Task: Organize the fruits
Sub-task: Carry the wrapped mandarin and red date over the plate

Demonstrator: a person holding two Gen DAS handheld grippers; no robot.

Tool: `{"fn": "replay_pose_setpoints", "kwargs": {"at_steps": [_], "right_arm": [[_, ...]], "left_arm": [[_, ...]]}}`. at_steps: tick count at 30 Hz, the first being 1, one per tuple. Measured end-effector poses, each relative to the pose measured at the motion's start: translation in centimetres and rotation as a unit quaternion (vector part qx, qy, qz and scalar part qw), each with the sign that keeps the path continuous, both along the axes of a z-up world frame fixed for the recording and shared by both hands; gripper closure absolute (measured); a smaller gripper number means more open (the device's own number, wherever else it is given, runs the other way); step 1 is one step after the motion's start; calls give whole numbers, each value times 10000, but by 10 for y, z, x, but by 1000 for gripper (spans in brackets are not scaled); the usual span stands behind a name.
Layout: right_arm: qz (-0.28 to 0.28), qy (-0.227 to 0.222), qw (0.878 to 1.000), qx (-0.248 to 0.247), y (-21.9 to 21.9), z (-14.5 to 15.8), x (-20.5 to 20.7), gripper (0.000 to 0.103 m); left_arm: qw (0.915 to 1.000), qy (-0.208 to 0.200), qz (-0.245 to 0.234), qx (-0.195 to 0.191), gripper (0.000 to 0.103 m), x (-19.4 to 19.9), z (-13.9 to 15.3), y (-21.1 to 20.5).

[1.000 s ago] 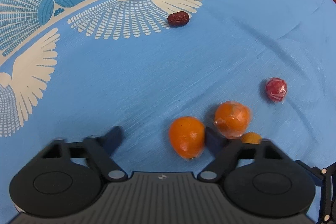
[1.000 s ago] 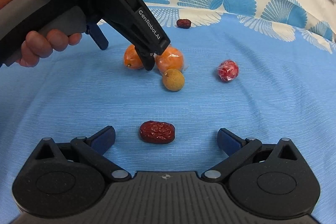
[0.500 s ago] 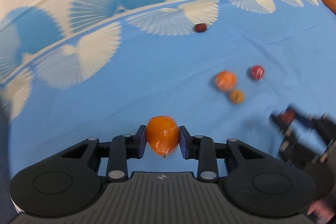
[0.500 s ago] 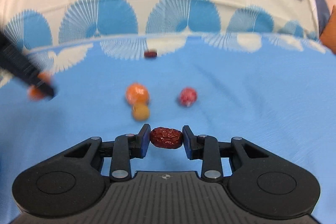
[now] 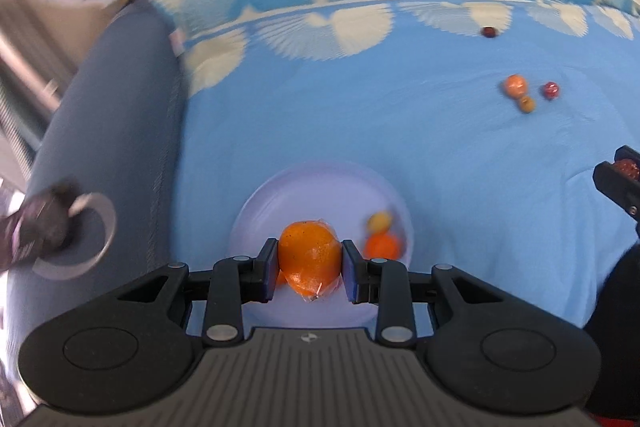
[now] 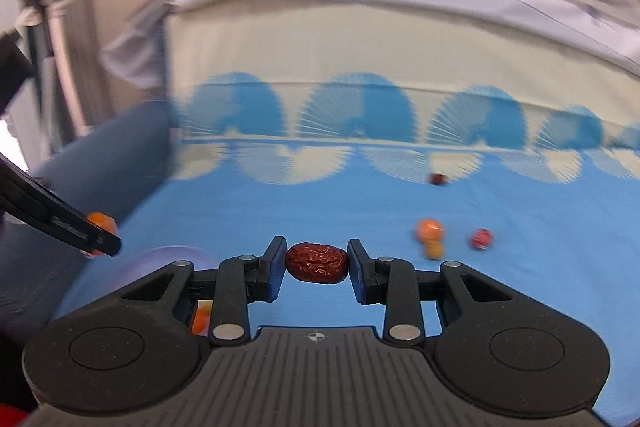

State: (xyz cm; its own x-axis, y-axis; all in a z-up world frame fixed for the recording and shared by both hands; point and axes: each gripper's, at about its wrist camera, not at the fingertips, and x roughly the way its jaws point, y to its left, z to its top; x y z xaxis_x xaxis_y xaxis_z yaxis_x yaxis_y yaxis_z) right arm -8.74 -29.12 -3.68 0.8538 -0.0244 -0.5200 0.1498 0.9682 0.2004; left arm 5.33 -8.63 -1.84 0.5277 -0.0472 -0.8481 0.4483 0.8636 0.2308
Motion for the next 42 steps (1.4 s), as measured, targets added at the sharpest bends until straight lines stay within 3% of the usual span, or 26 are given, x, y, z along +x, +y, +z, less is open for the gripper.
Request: {"fn": "replay_pose_setpoints", "kwargs": {"at_steps": [6,15,24,42], "right_arm": [[840,-45,9964,120,64,33,-15,68],[1756,245,9839,-238,134,37,-36,68],[1839,303,9815,-444,148,42,-46,68],[1837,350,9809,-530,149,41,-45,68]], "left_arm": [[9990,31,425,-156,67,-35,11,60],[9957,20,761,-527,67,-79,10,106],[9937,-28,847,-738,67,-94,9,119],[9941,-68,738,-790,67,-96,10,118]]}}
